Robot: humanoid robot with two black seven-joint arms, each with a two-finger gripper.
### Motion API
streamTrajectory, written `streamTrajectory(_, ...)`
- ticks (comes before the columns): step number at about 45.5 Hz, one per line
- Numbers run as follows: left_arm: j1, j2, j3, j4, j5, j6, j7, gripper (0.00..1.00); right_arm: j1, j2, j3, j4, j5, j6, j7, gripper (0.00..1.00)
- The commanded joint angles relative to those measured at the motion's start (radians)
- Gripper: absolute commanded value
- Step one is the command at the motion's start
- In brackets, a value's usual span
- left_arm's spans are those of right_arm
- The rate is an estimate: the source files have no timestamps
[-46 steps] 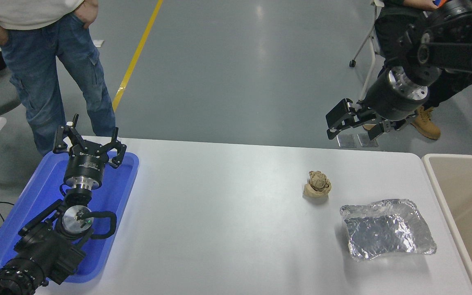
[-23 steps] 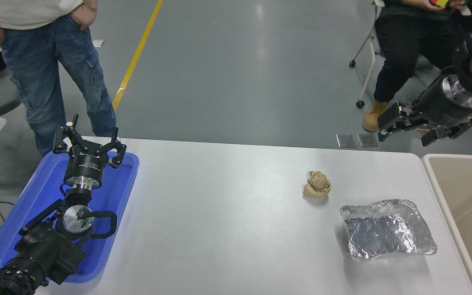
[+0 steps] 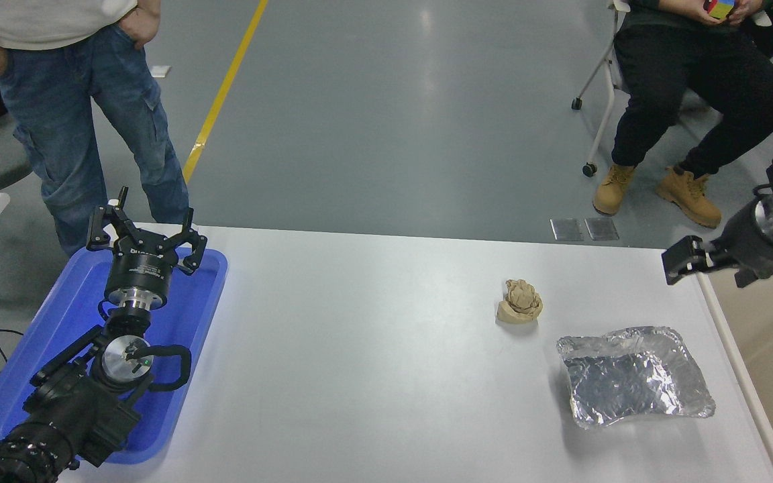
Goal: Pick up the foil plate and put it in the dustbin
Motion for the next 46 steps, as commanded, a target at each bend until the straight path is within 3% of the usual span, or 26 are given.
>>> streamTrajectory(1,0.0,0.0,0.0,0.0,0.0,0.001,0.0,1.0,-0.163,-0.037,0.133,-0.052,-0.164,-0.079,0.006,1.0)
streamTrajectory(11,0.001,0.0,0.0,0.0,0.0,-0.001,0.0,1.0,-0.274,-0.062,0.203,-0.099,-0.305,-0.148,0.008,1.0)
streamTrajectory(46,0.0,0.0,0.0,0.0,0.0,-0.001,0.0,1.0,-0.487,-0.066,0.226,-0.191,-0.325,-0.363,0.08,1.0)
